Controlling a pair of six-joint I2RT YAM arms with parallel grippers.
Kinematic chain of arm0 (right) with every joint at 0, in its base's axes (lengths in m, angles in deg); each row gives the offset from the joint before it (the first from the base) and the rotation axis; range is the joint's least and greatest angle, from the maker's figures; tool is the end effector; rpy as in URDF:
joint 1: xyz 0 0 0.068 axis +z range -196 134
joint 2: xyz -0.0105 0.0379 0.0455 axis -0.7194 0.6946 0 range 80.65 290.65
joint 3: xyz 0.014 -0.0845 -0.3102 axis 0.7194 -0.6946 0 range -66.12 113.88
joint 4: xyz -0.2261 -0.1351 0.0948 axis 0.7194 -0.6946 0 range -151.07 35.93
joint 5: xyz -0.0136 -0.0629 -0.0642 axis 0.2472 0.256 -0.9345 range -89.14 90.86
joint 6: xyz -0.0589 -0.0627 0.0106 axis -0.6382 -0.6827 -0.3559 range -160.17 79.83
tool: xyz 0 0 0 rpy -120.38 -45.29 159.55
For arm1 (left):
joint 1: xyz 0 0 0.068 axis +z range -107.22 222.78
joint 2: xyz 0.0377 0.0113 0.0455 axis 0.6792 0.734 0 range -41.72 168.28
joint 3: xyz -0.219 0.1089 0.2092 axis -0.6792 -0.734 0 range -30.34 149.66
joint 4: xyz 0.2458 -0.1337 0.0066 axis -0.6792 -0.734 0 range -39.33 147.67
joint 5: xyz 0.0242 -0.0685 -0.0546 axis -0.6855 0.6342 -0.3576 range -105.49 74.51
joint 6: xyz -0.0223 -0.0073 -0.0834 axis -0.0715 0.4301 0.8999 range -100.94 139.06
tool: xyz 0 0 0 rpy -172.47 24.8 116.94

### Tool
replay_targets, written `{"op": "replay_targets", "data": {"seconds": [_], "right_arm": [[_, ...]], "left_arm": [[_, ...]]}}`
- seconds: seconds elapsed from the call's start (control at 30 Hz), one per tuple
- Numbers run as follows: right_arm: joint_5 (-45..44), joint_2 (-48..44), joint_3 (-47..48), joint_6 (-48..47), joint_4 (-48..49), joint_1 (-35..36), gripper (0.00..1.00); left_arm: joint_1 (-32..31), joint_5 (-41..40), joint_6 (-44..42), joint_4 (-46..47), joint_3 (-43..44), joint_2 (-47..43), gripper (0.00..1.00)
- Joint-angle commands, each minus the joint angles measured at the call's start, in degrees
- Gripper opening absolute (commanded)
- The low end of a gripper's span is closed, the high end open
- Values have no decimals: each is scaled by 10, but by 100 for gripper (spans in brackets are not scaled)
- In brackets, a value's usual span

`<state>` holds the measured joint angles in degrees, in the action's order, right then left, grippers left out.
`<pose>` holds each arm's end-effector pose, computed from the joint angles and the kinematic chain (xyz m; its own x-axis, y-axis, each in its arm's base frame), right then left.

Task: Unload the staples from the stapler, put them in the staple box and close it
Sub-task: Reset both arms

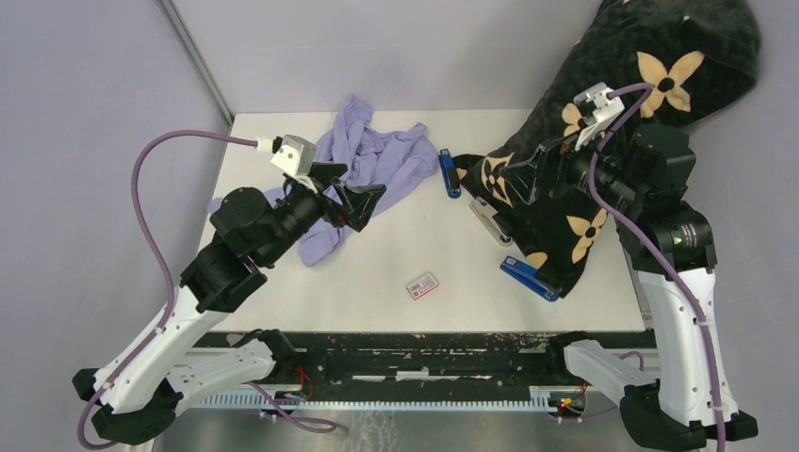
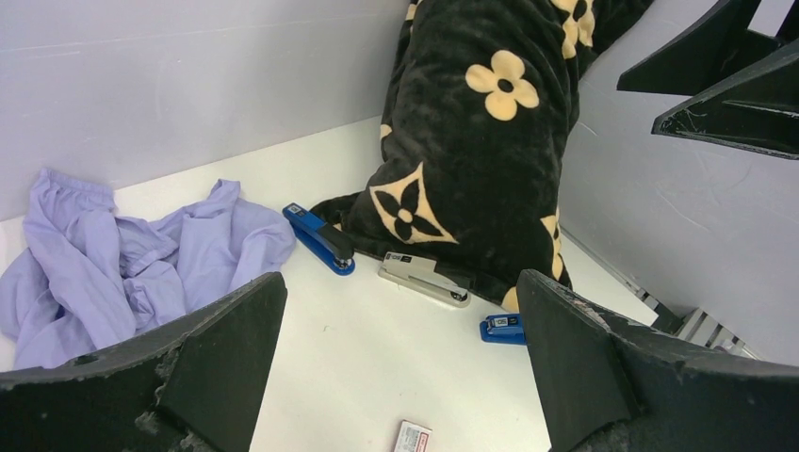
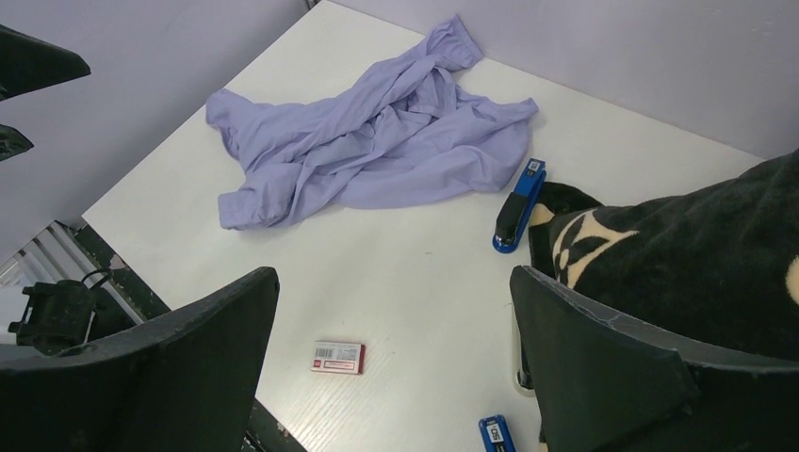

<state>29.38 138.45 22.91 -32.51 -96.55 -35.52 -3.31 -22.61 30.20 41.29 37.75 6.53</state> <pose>0.1764 0.0699 0.5405 -0.2726 0.0686 -0.9597 -0.5892 0.7767 0.2229 0.1378 -0.1295 0.5033 -0.0805 -0.1929 -0.9779 0.6253 0.7543 -0.2002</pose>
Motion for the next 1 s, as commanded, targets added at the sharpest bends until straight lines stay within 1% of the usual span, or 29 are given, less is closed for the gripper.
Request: {"op": "replay_targets", "data": {"seconds": [0.0, 0.13, 0.37, 0.97], "right_arm": [[4, -7, -7, 6, 31, -3, 100], [-14, -8, -9, 8, 32, -3, 100], [-20, -9, -12, 6, 33, -3, 100], [-14, -8, -12, 6, 35, -4, 100]], "left_arm": [[3, 4, -28, 10, 0, -4, 99], [3, 5, -27, 10, -2, -3, 99], [3, 7, -30, 5, -3, 3, 99], [8, 14, -33, 3, -6, 7, 99]]}}
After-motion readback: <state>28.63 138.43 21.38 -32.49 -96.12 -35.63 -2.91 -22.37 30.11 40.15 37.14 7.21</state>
